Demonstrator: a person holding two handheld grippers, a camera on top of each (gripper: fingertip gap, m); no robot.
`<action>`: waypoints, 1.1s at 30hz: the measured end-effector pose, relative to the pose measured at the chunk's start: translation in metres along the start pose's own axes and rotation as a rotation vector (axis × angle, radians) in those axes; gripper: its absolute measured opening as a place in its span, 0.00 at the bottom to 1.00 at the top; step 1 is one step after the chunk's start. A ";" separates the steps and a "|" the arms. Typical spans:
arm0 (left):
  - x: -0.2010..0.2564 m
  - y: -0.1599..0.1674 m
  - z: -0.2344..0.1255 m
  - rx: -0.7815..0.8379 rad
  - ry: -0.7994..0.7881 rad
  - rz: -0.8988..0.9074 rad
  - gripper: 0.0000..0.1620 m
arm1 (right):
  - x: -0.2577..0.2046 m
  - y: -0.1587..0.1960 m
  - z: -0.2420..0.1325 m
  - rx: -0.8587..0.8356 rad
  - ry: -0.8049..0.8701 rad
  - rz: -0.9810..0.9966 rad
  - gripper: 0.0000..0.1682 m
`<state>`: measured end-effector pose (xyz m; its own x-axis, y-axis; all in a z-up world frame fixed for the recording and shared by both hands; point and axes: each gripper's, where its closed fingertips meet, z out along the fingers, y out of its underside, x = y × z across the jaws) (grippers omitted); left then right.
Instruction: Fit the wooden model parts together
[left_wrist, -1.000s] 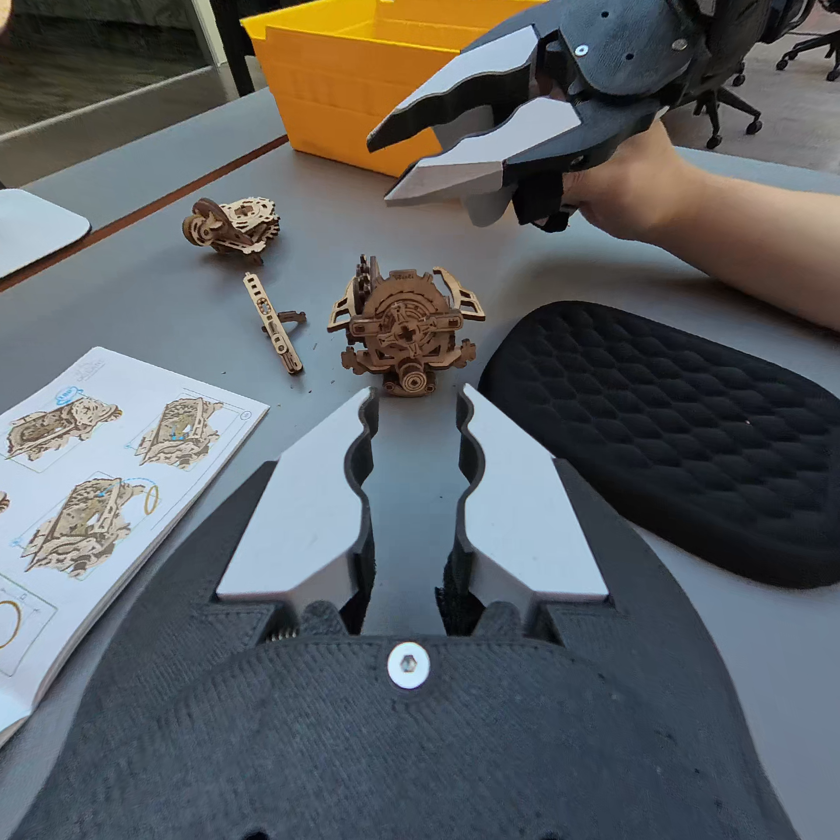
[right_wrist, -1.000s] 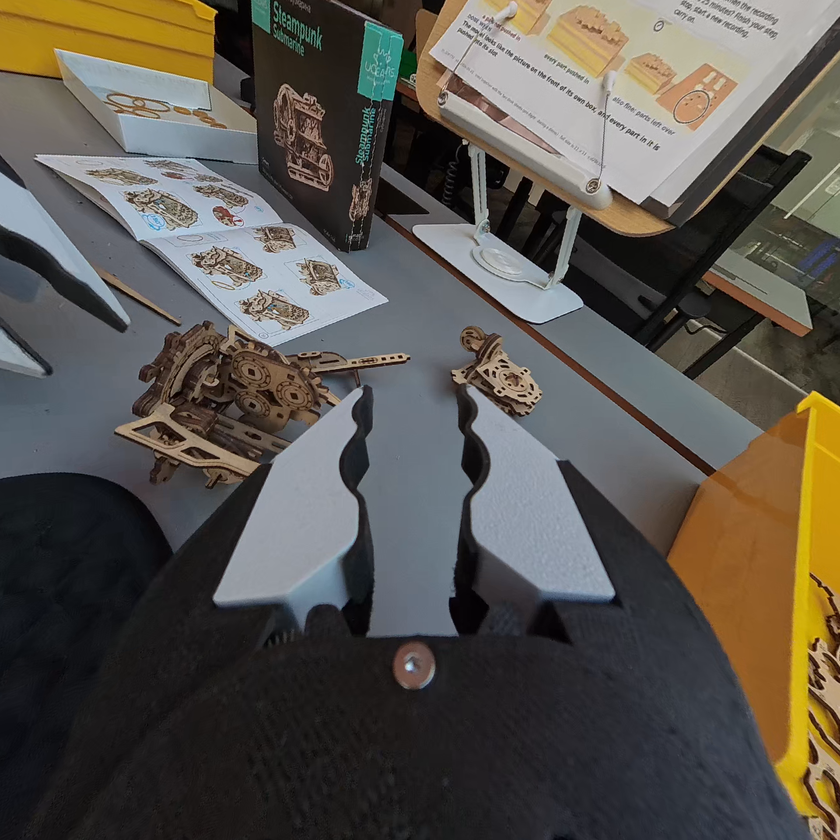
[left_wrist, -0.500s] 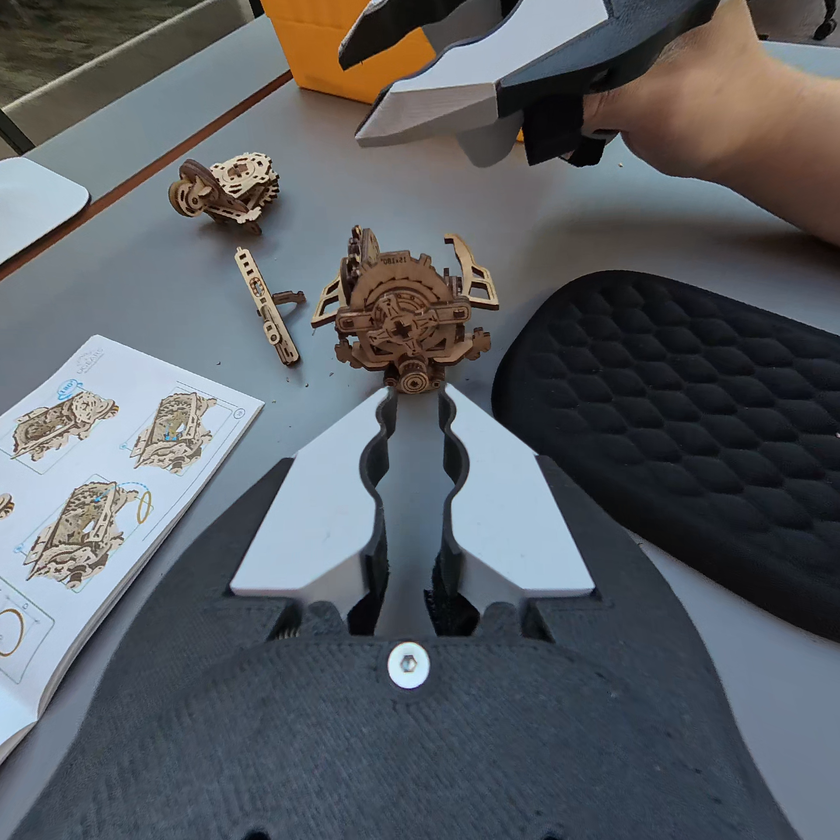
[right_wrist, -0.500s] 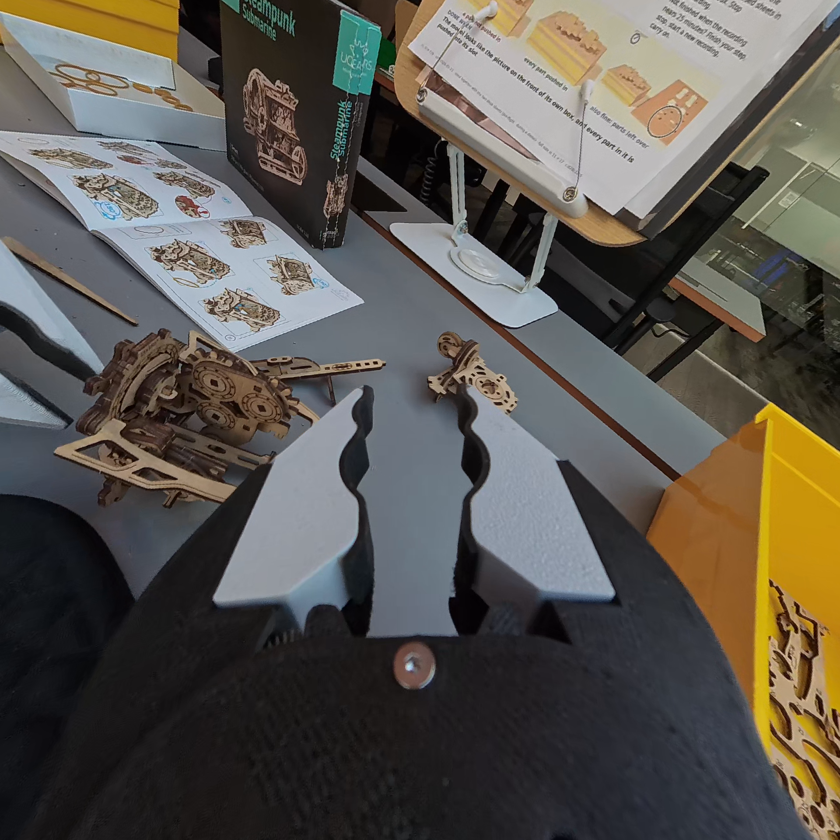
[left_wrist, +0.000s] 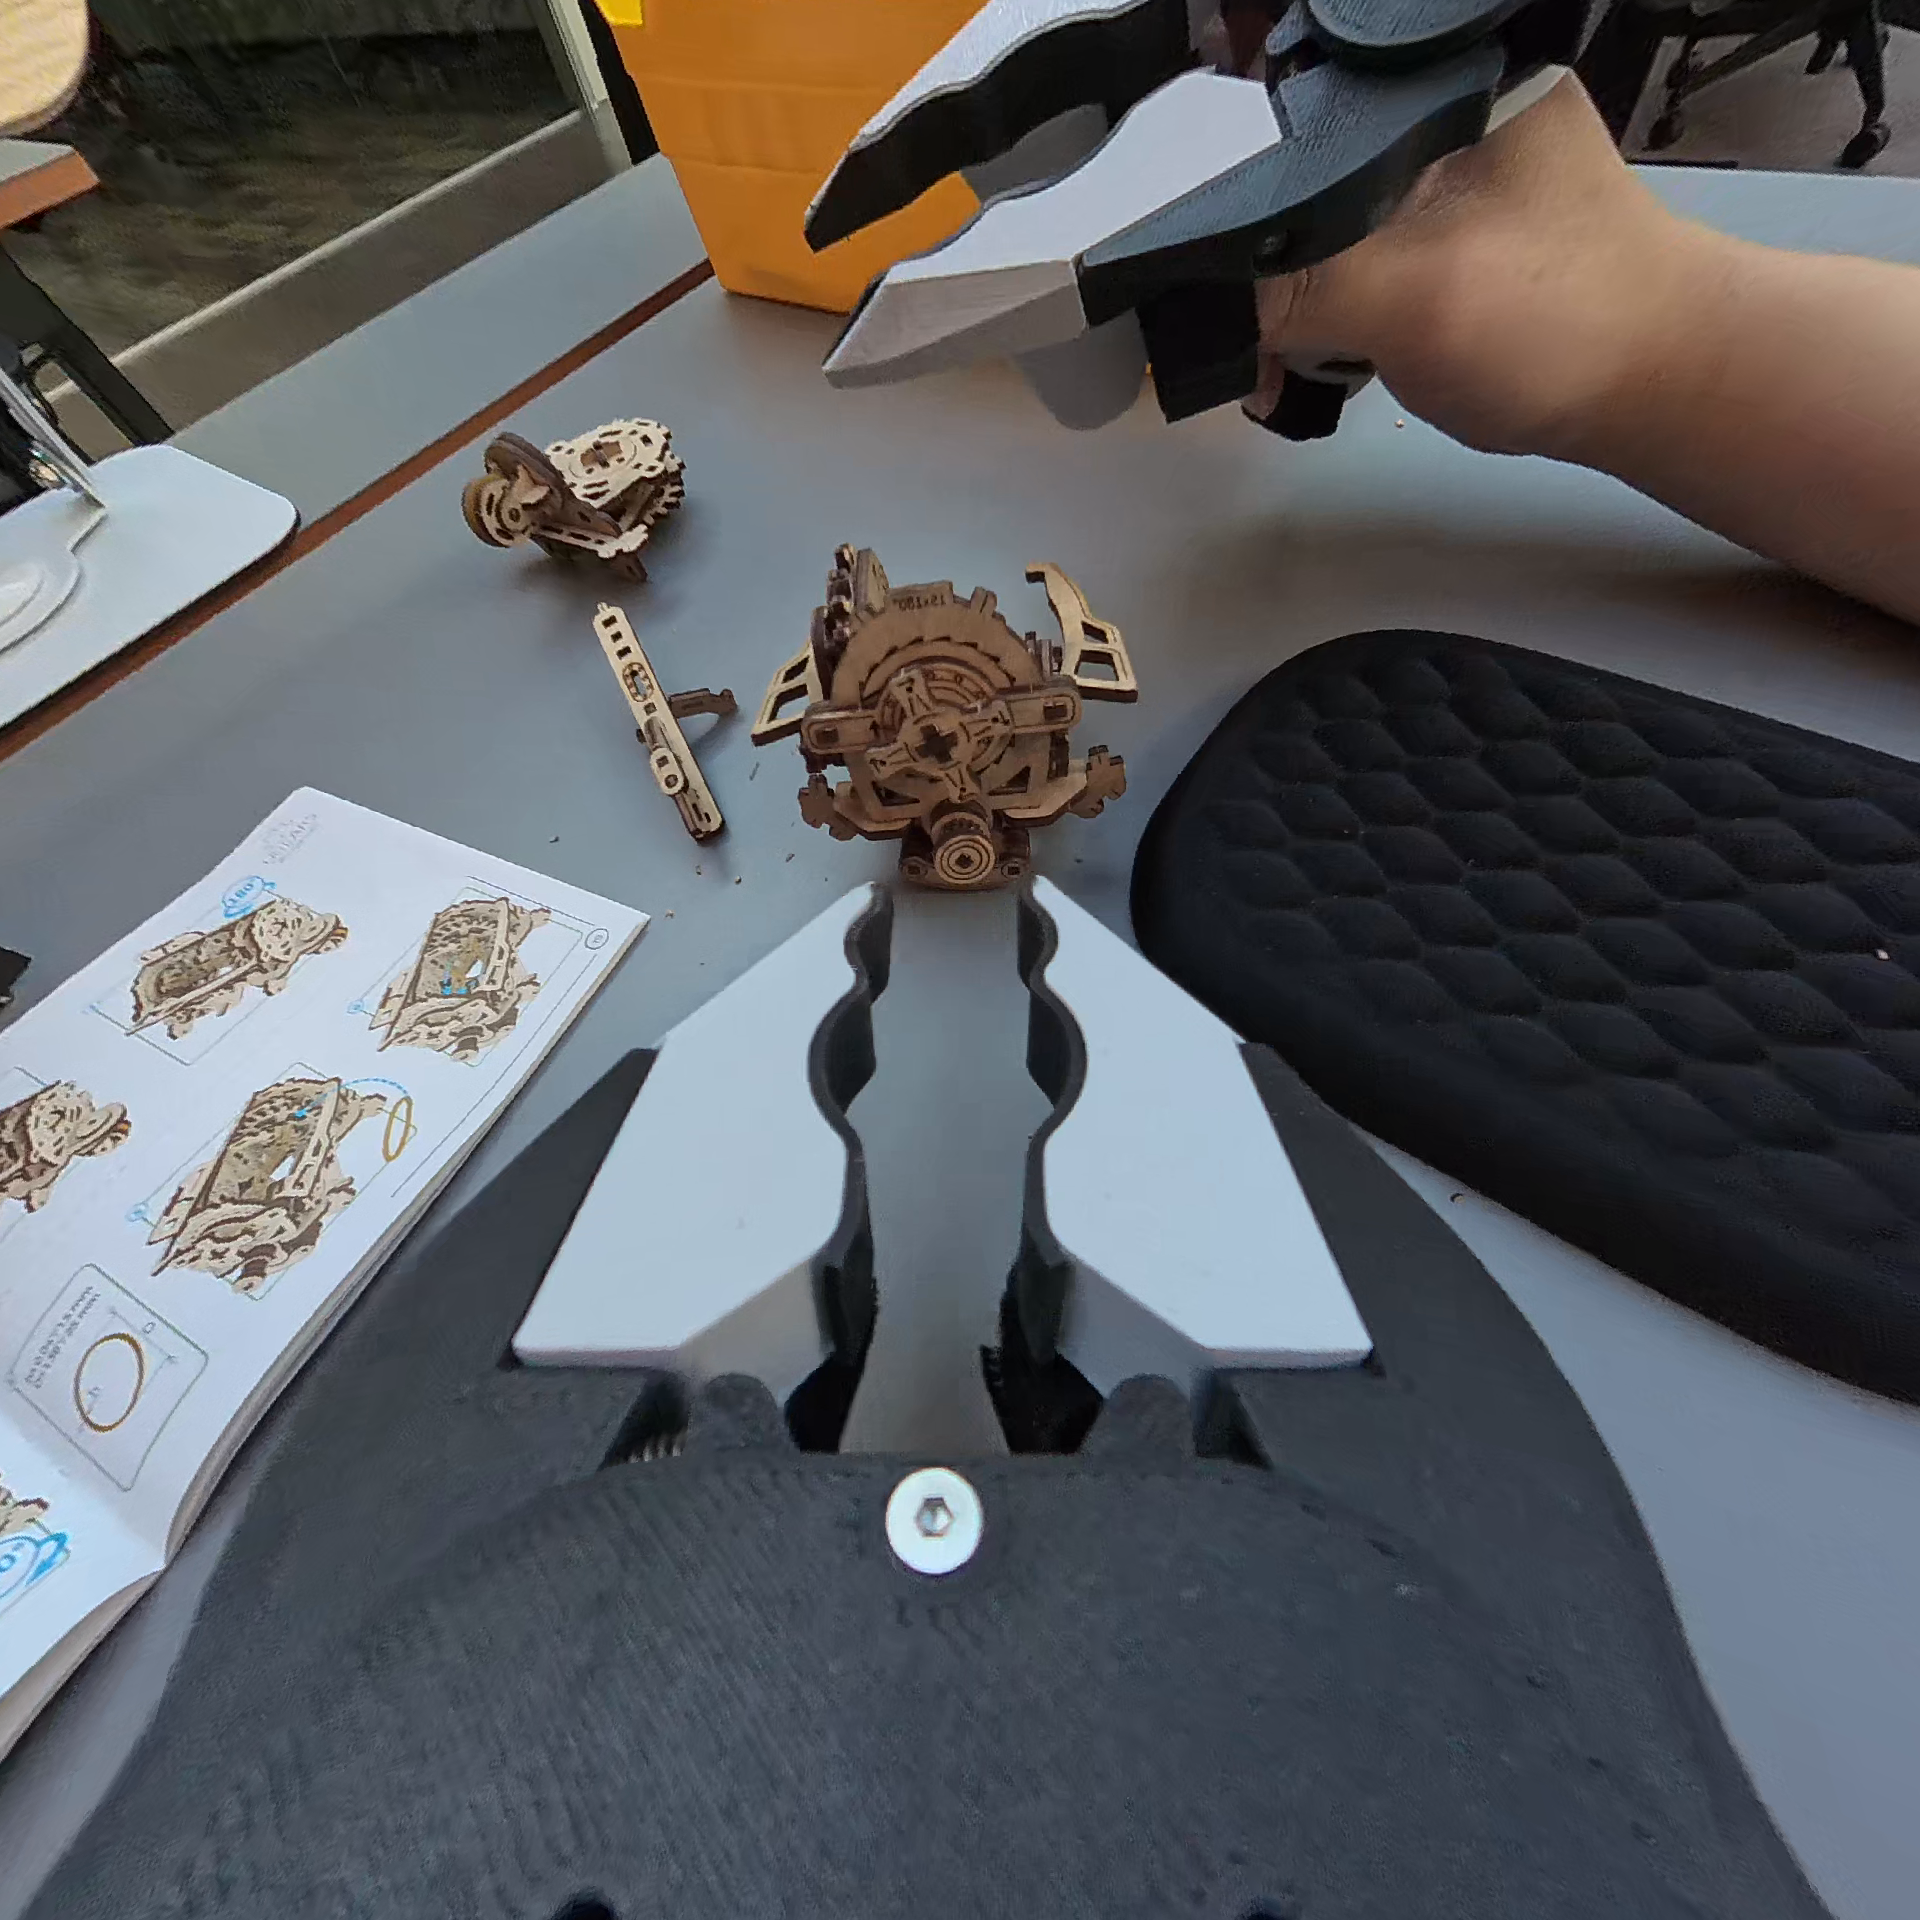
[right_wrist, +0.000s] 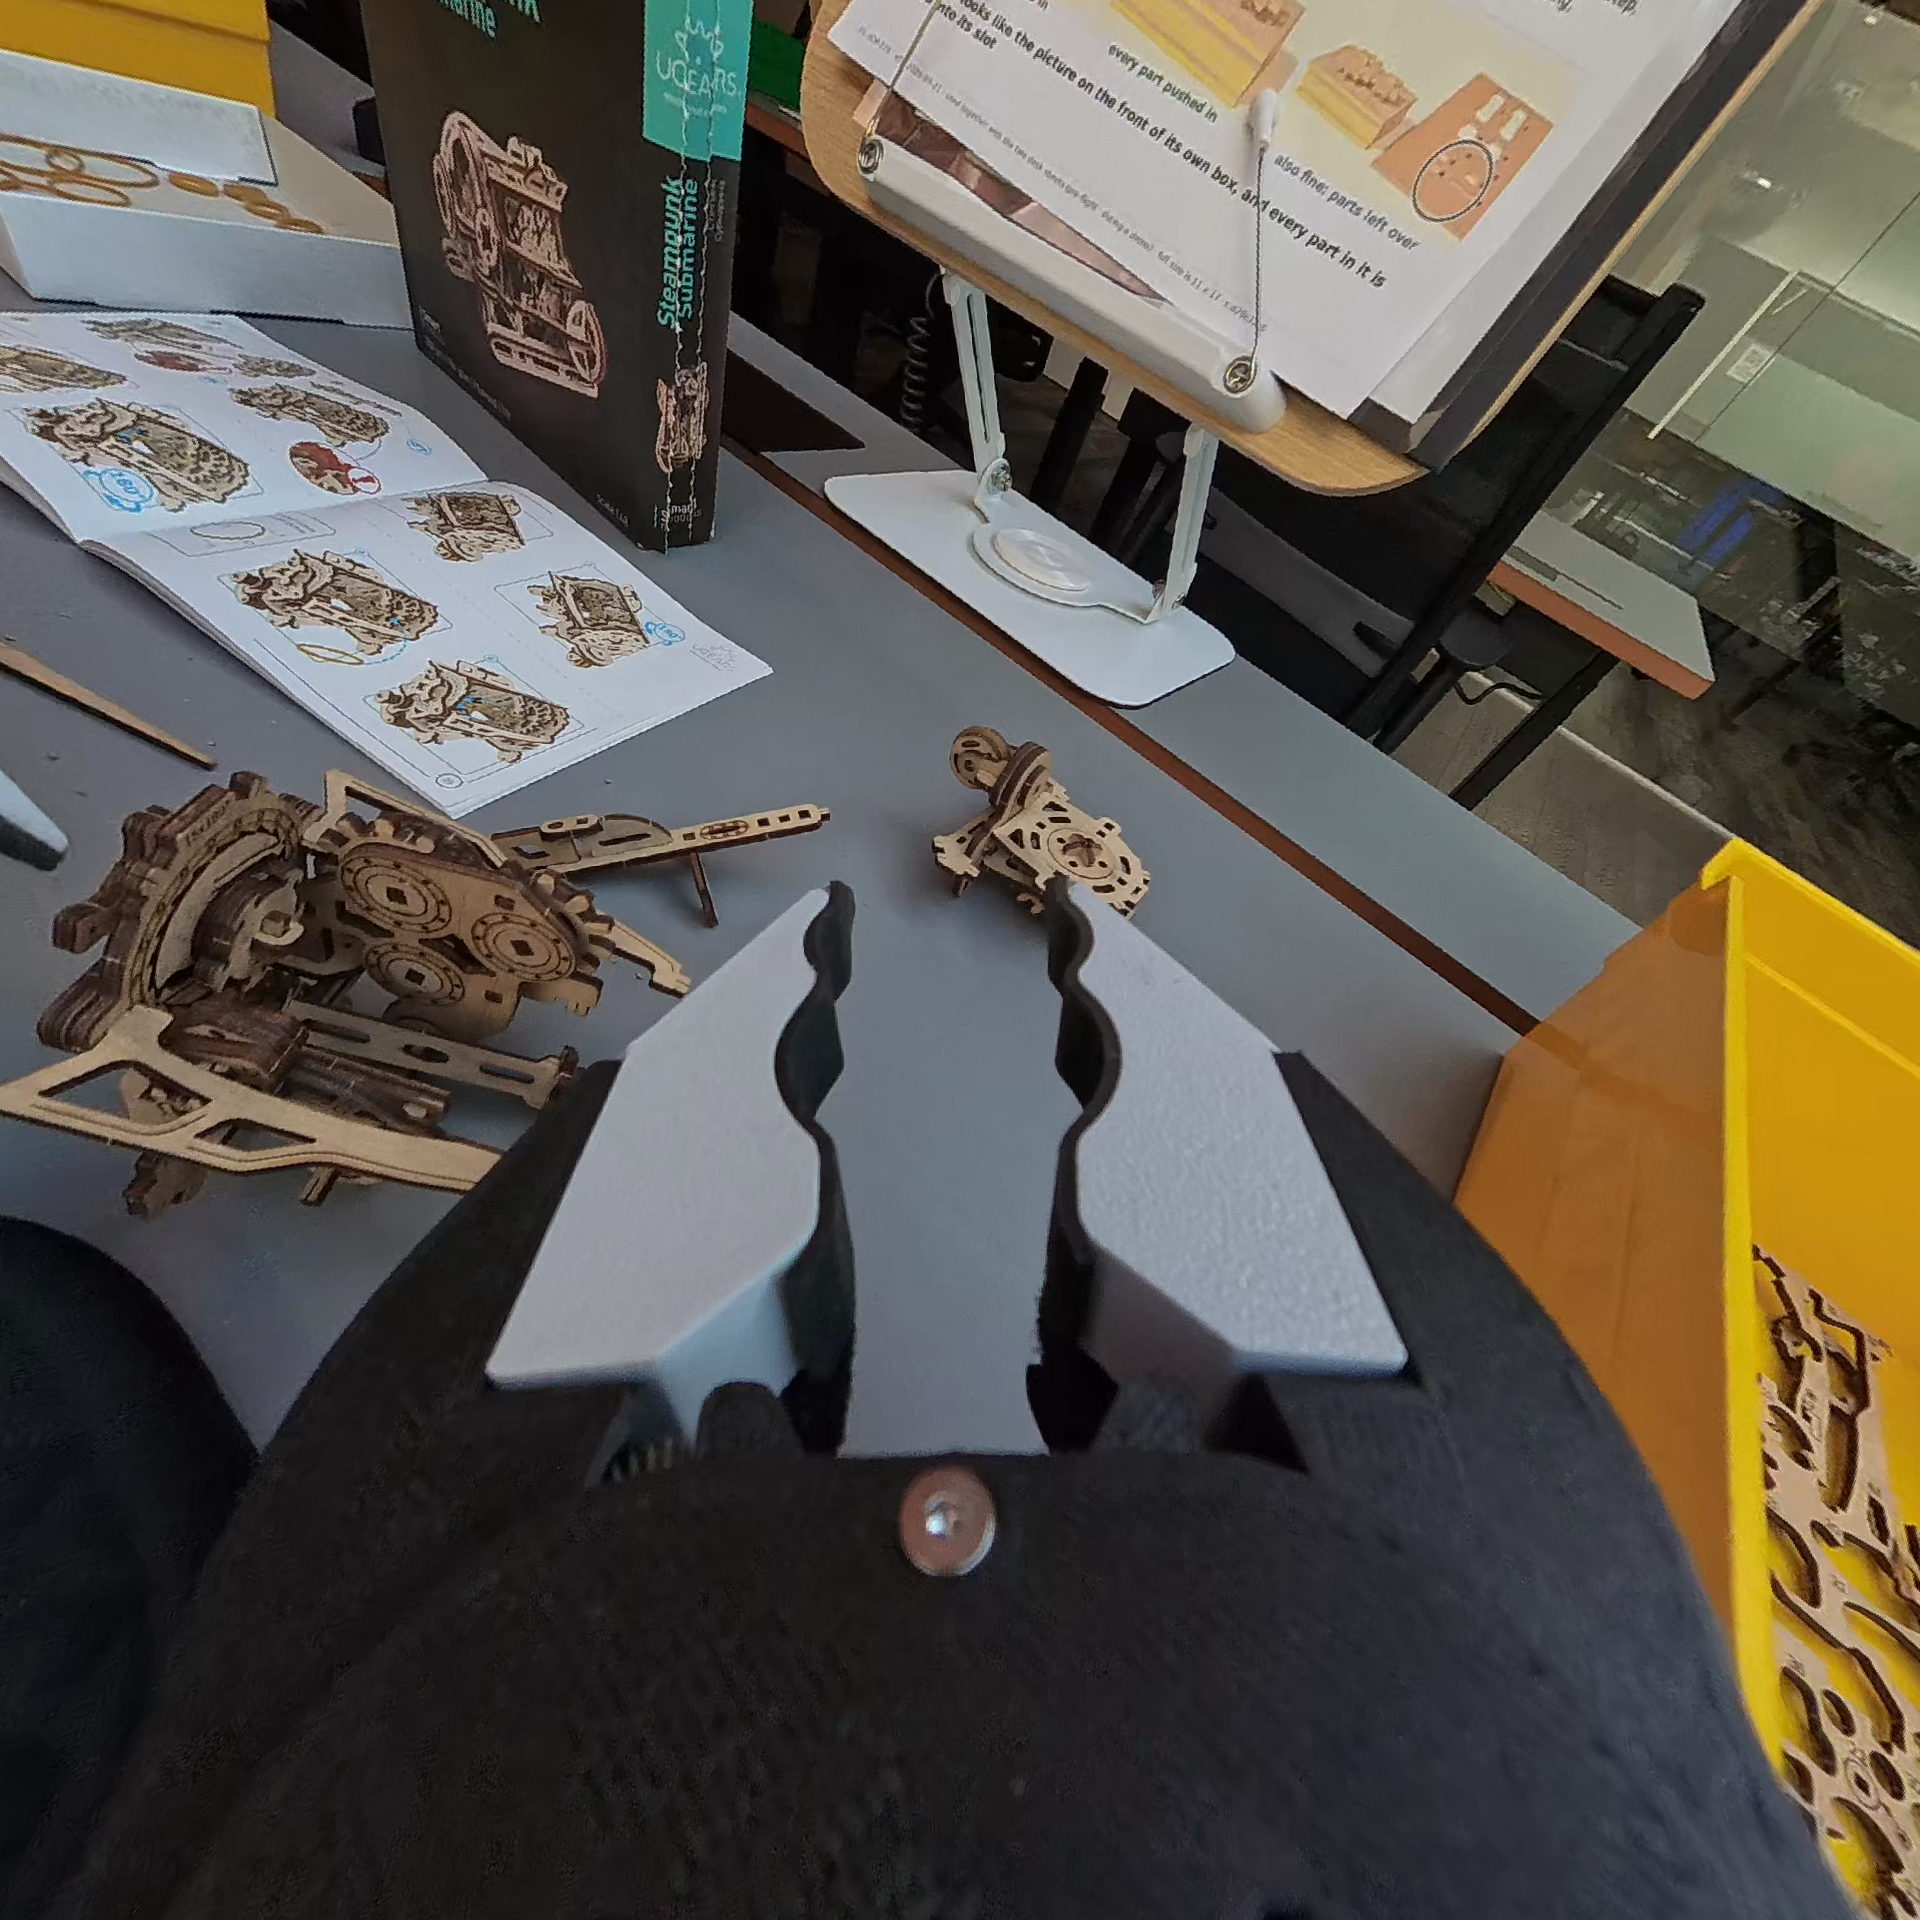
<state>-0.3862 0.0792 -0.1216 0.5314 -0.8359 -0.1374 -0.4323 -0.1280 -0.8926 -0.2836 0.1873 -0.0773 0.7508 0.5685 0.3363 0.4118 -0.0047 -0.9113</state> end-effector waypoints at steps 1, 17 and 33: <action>0.000 -0.002 -0.002 0.014 -0.007 0.004 0.17 | 0.000 -0.001 0.000 0.006 -0.001 0.009 0.23; 0.006 -0.017 -0.021 0.164 0.005 0.052 0.23 | -0.030 0.004 0.009 -0.024 -0.128 -0.024 0.27; -0.004 -0.045 0.020 0.158 0.020 -0.125 0.46 | -0.035 0.014 0.010 -0.030 -0.160 -0.019 0.22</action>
<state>-0.3542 0.0996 -0.0894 0.5580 -0.8297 -0.0144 -0.2436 -0.1471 -0.9587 -0.3093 0.1759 -0.1038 0.6520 0.6925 0.3088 0.4416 -0.0158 -0.8971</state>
